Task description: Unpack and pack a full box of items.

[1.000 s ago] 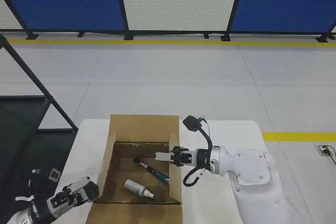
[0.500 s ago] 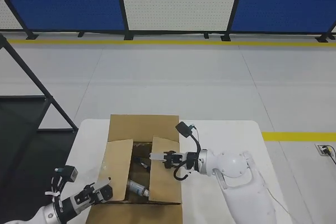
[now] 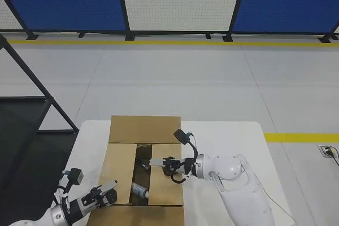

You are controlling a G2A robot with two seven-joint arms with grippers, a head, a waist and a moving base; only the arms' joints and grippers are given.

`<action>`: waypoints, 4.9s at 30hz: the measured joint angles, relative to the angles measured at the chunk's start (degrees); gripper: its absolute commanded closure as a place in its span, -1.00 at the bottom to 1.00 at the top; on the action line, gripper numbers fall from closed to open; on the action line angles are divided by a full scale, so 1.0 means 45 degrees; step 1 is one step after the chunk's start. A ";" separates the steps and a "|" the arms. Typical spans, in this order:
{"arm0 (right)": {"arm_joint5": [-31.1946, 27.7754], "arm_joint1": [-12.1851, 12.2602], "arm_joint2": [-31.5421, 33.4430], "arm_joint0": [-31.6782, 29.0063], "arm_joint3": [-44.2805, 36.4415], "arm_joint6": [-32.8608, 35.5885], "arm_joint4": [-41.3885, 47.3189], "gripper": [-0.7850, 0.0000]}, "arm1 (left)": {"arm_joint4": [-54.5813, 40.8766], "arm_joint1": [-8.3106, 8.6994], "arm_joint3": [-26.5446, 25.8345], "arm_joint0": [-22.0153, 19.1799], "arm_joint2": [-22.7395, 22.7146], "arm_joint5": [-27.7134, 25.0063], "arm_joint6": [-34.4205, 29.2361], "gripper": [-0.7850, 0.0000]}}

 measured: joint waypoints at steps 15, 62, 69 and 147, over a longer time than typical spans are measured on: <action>-0.0229 0.0304 -0.0091 -0.0001 -0.1042 0.0053 0.0431 -1.00 | -0.0365 0.0061 -0.0234 0.0186 -0.0300 -0.0290 0.0178 -1.00; -0.5558 0.0923 0.1412 0.3906 0.6122 -0.3365 0.1438 -1.00 | -0.3975 0.0871 0.1665 0.3215 -0.5524 -0.0675 -0.7979 -1.00; -0.6492 0.0658 0.0554 0.5413 0.9305 -0.3964 0.1307 -1.00 | -0.3853 0.1061 0.1617 0.3345 -0.4925 -0.0767 -0.7977 -1.00; -0.9409 -0.0078 -0.1355 0.6670 1.0907 -0.0193 0.5518 -1.00 | -0.7732 0.1325 0.2189 0.2398 -0.2231 0.1102 -0.6000 -1.00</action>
